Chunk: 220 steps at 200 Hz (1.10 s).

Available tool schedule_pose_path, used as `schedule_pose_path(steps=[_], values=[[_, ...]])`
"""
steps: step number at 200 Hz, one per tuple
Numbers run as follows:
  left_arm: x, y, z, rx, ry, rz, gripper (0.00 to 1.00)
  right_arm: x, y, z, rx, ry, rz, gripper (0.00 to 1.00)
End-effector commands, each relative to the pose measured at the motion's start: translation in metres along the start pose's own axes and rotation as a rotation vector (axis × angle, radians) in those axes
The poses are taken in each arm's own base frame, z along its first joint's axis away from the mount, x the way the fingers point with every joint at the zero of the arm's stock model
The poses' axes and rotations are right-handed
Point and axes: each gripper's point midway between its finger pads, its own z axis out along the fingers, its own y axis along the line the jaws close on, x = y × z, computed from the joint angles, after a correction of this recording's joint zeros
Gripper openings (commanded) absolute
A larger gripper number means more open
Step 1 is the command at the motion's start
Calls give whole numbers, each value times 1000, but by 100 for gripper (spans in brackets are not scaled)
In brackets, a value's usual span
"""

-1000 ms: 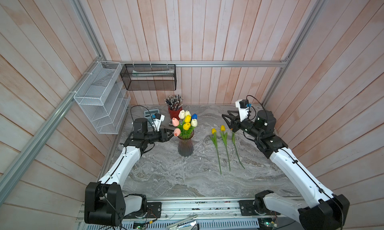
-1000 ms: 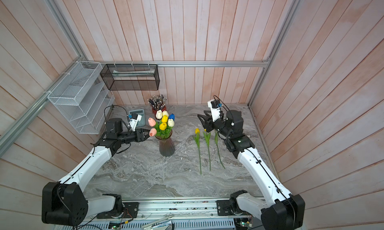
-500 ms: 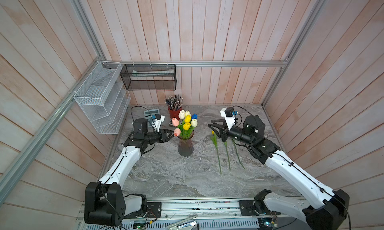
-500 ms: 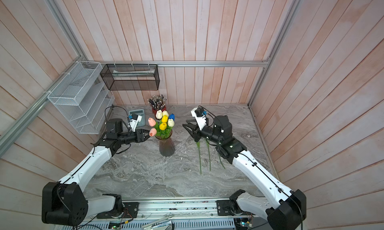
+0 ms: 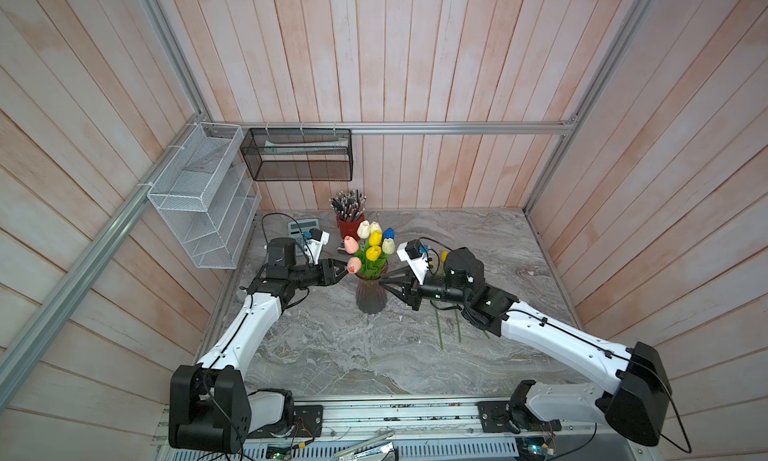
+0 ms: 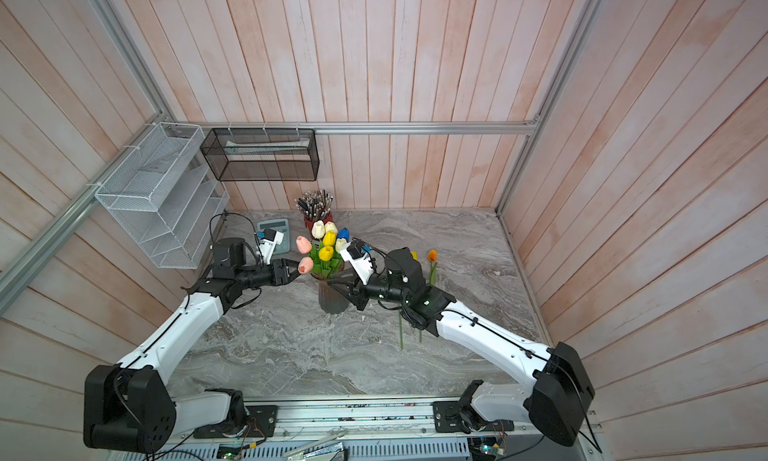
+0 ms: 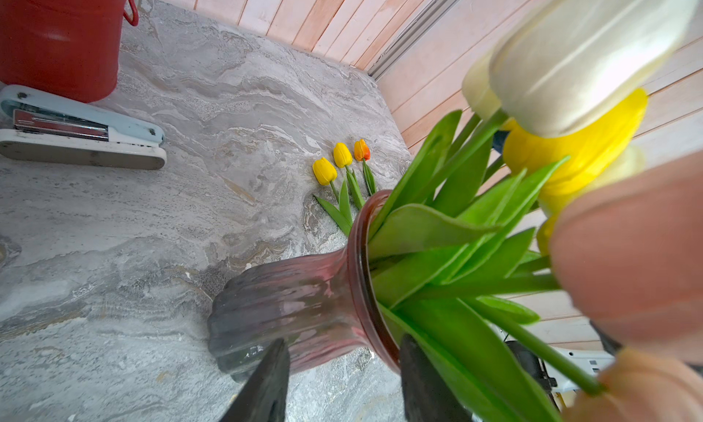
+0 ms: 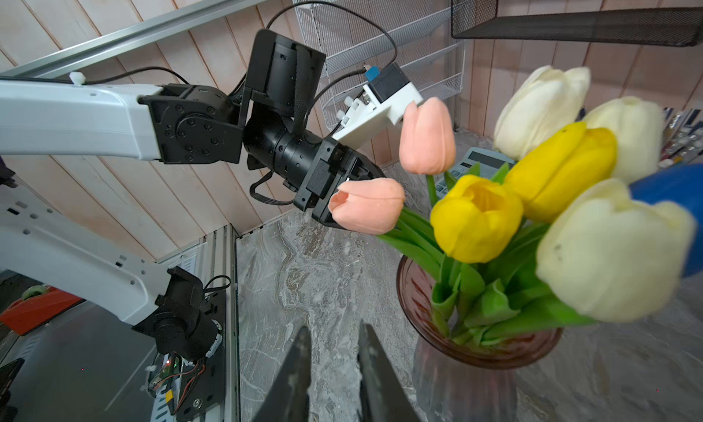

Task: Pick out yellow flowers from the vase
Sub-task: Pick up the flower from the vase.

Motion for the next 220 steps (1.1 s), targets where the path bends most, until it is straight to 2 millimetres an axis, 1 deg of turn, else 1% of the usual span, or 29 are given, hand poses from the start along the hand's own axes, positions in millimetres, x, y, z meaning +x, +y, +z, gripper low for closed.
schedule_pose_path(steps=[1, 35, 83, 111, 138, 164, 197, 220], values=[[-7, -1, -2, -4, -22, 19, 48, -2, -3, 12, -12, -25, 11, 20], [-8, -2, -3, -3, -24, 24, 48, -7, -10, 22, 2, -42, -5, 16], [-8, -4, -3, 1, -25, 26, 48, -5, -26, 35, 49, -49, -13, 16], [-7, -3, -3, -3, -23, 25, 48, -9, -36, 39, 76, -65, -21, 15], [-8, -3, -3, -4, -24, 26, 48, -9, -50, 39, 108, -77, -20, 15], [-8, -3, -4, -5, -25, 28, 48, -11, -58, 37, 137, -88, -33, 15], [-7, -3, -3, -3, -22, 29, 48, -12, -64, 35, 167, -93, -52, 15], [-9, -3, -4, -4, -23, 31, 48, -10, -66, 38, 173, -86, -55, 15]])
